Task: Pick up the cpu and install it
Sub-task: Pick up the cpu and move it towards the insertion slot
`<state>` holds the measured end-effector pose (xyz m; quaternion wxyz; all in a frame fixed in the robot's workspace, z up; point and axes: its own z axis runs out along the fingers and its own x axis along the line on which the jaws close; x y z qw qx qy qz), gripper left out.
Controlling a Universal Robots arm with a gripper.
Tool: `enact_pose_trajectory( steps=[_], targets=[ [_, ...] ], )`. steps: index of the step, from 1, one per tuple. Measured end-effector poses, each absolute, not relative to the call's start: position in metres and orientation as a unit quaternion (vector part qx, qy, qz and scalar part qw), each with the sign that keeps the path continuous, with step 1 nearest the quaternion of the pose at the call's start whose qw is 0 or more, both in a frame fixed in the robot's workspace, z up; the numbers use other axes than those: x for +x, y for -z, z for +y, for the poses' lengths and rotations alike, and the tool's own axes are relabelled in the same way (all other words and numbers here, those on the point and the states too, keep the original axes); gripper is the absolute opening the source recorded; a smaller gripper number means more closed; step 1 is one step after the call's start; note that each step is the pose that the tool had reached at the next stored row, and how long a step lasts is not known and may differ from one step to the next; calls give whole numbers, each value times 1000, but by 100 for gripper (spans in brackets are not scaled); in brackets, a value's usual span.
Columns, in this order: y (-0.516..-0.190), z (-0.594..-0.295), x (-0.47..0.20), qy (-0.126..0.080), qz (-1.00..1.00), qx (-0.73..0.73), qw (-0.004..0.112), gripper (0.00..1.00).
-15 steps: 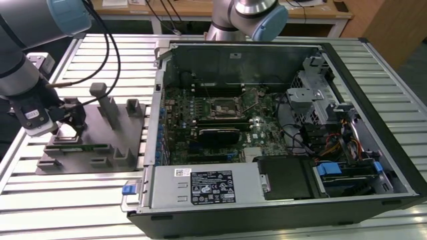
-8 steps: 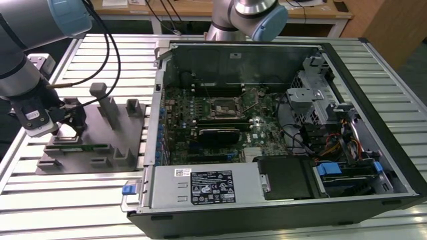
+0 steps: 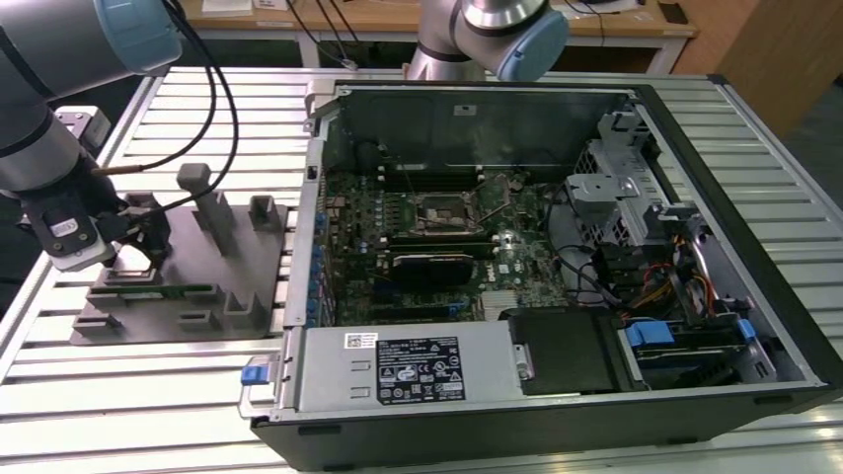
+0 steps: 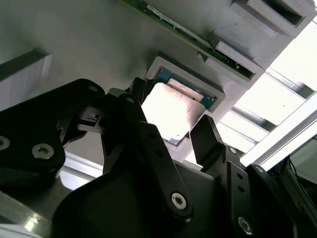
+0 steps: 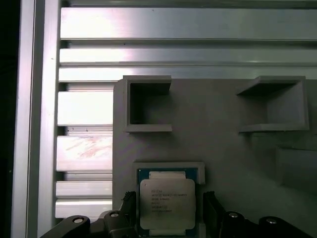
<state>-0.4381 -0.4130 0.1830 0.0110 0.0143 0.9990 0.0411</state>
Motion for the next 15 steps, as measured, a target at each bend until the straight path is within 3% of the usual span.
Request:
enact_pose_trajectory(
  steps=[15],
  targets=[
    [-182,-411,-439,-41,999,18,11,65]
  ],
)
